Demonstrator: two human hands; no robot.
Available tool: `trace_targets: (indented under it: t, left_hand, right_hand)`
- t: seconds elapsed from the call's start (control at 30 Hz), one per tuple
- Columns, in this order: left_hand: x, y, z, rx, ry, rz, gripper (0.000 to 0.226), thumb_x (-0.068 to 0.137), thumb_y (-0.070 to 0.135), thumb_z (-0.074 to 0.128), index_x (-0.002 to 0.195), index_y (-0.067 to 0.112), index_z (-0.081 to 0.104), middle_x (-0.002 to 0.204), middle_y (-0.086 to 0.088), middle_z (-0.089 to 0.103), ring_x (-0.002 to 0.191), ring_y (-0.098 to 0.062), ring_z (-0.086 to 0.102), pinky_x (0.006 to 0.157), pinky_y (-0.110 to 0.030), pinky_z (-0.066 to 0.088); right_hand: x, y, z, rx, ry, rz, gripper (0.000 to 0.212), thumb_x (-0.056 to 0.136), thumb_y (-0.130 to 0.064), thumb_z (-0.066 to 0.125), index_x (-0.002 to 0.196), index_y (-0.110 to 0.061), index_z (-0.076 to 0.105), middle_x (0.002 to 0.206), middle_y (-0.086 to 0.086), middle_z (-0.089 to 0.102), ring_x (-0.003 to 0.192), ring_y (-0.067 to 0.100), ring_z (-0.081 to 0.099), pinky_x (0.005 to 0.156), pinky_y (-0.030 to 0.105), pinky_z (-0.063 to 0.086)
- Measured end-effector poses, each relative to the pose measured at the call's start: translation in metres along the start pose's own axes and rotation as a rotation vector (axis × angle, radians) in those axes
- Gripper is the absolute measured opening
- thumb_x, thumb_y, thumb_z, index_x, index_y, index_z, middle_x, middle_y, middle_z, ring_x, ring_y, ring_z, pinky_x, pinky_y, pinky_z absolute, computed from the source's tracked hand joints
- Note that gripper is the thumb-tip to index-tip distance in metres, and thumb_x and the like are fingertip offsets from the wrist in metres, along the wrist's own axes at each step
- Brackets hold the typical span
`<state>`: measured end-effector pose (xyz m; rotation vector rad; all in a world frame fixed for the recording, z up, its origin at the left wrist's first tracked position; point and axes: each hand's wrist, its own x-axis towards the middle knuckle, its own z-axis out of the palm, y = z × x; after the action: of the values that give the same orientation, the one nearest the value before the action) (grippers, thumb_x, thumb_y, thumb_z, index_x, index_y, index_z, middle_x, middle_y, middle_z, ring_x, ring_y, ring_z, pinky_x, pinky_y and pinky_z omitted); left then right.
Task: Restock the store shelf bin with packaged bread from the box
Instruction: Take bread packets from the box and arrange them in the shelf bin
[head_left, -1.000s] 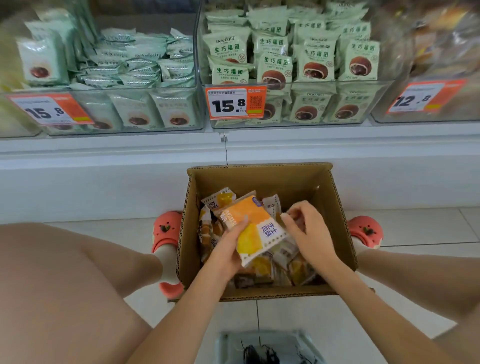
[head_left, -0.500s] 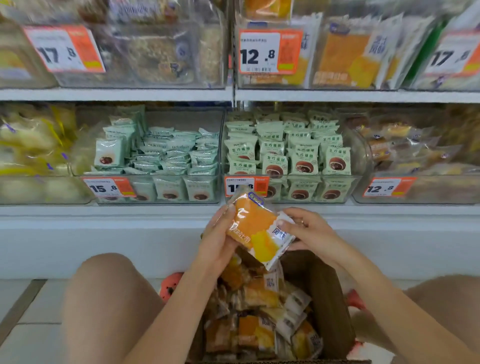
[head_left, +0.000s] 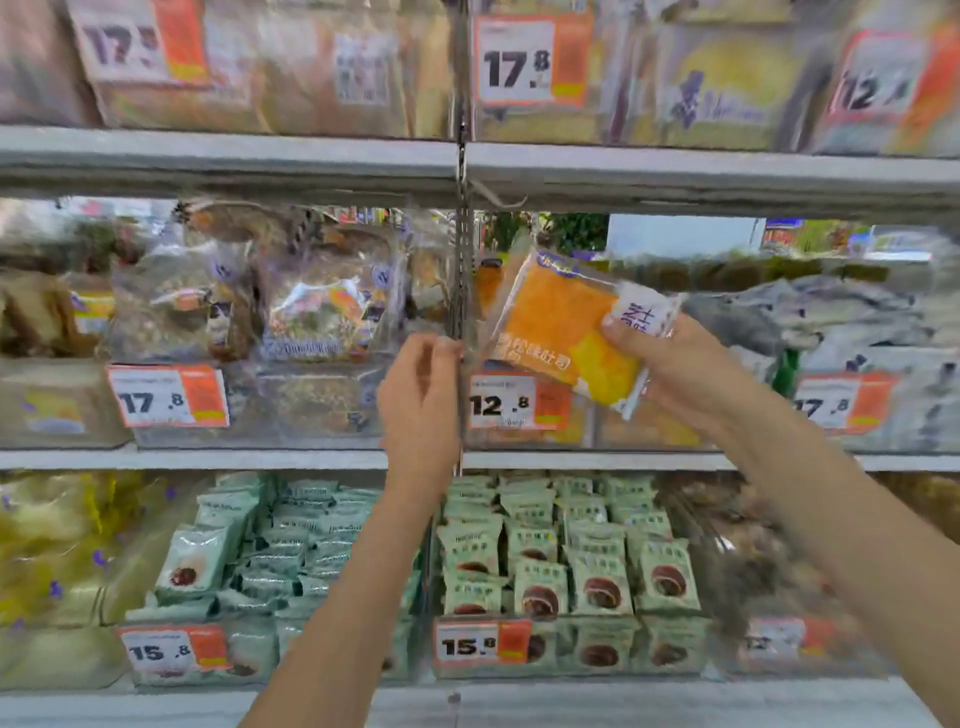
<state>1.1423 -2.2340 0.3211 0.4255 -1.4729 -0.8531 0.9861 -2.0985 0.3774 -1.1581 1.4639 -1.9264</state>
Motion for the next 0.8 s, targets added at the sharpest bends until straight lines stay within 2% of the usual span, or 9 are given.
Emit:
trace_targets:
  t: [0.07, 0.13, 0.2, 0.3, 0.37, 0.43, 0.53, 0.6, 0.8]
  left_hand:
    - [0.023, -0.008, 0.019, 0.572, 0.011, 0.521, 0.025, 0.092, 0.028, 0.044, 0.093, 0.011, 0.063, 0.089, -0.002, 0.063, 0.089, -0.021, 0.055, 0.079, -0.031, 0.038]
    - [0.038, -0.023, 0.045, 0.784, -0.038, 0.701, 0.033, 0.091, 0.031, 0.042, 0.098, 0.007, 0.064, 0.1, -0.008, 0.066, 0.1, -0.027, 0.058, 0.095, -0.036, 0.035]
    - [0.043, -0.037, 0.067, 0.844, -0.059, 0.665, 0.039, 0.092, 0.033, 0.04, 0.094, 0.007, 0.068, 0.098, -0.008, 0.069, 0.1, -0.026, 0.061, 0.105, -0.04, 0.031]
    - [0.043, -0.057, 0.08, 0.819, 0.012, 0.722, 0.043, 0.09, 0.029, 0.041, 0.063, 0.012, 0.069, 0.06, -0.002, 0.066, 0.061, -0.02, 0.061, 0.106, -0.041, 0.035]
    - [0.044, -0.058, 0.079, 0.776, 0.027, 0.752, 0.044, 0.088, 0.024, 0.041, 0.051, 0.013, 0.062, 0.048, 0.0, 0.058, 0.048, -0.018, 0.052, 0.104, -0.04, 0.038]
    - [0.043, -0.057, 0.079, 0.781, 0.063, 0.769, 0.044, 0.087, 0.022, 0.041, 0.048, 0.013, 0.059, 0.046, 0.0, 0.056, 0.045, -0.017, 0.049, 0.104, -0.041, 0.038]
    - [0.043, -0.059, 0.08, 0.762, 0.084, 0.765, 0.041, 0.086, 0.022, 0.042, 0.049, 0.013, 0.059, 0.047, 0.001, 0.056, 0.046, -0.018, 0.049, 0.104, -0.04, 0.038]
    - [0.044, -0.062, 0.081, 0.754, 0.087, 0.769, 0.04, 0.086, 0.022, 0.042, 0.051, 0.013, 0.06, 0.048, 0.001, 0.057, 0.047, -0.018, 0.05, 0.105, -0.041, 0.038]
    - [0.042, -0.063, 0.083, 0.783, 0.076, 0.774, 0.039, 0.085, 0.024, 0.042, 0.053, 0.015, 0.062, 0.048, 0.002, 0.056, 0.049, -0.017, 0.051, 0.104, -0.04, 0.039]
  right_hand:
    - [0.031, -0.023, -0.011, -0.095, -0.008, -0.014, 0.054, 0.061, -0.025, 0.073, 0.112, -0.01, 0.061, 0.092, 0.004, 0.073, 0.078, 0.016, 0.071, 0.065, 0.03, 0.059]
    - [0.059, -0.038, -0.02, -0.196, -0.005, -0.017, 0.041, 0.073, -0.017, 0.07, 0.112, -0.007, 0.061, 0.096, 0.007, 0.071, 0.078, 0.015, 0.07, 0.072, 0.03, 0.059]
    - [0.084, -0.048, -0.03, -0.305, 0.011, -0.024, 0.023, 0.083, -0.011, 0.066, 0.106, -0.008, 0.062, 0.092, 0.006, 0.071, 0.075, 0.013, 0.07, 0.072, 0.027, 0.059]
    - [0.117, -0.054, -0.039, -0.457, -0.023, -0.005, 0.014, 0.086, -0.013, 0.064, 0.1, -0.013, 0.064, 0.085, -0.001, 0.073, 0.074, 0.011, 0.07, 0.064, 0.021, 0.058]
    - [0.14, -0.047, -0.04, -0.496, -0.019, 0.022, 0.017, 0.086, -0.014, 0.064, 0.102, -0.015, 0.062, 0.093, 0.001, 0.07, 0.078, 0.012, 0.068, 0.062, 0.019, 0.057]
    - [0.164, -0.032, -0.034, -0.496, -0.004, 0.064, 0.019, 0.084, -0.014, 0.066, 0.102, -0.016, 0.061, 0.104, 0.006, 0.067, 0.085, 0.015, 0.065, 0.069, 0.024, 0.056]
    - [0.199, -0.004, -0.022, -0.479, 0.004, 0.115, 0.039, 0.069, -0.025, 0.076, 0.105, -0.017, 0.061, 0.119, 0.01, 0.064, 0.105, 0.023, 0.063, 0.096, 0.041, 0.049]
    - [0.222, 0.013, -0.016, -0.489, 0.013, 0.126, 0.048, 0.07, -0.029, 0.077, 0.113, -0.016, 0.059, 0.123, 0.007, 0.062, 0.115, 0.023, 0.057, 0.105, 0.044, 0.042]
    - [0.266, 0.051, -0.005, -0.446, -0.049, 0.13, 0.043, 0.067, -0.029, 0.078, 0.105, -0.025, 0.058, 0.123, 0.009, 0.062, 0.113, 0.025, 0.058, 0.103, 0.046, 0.043]
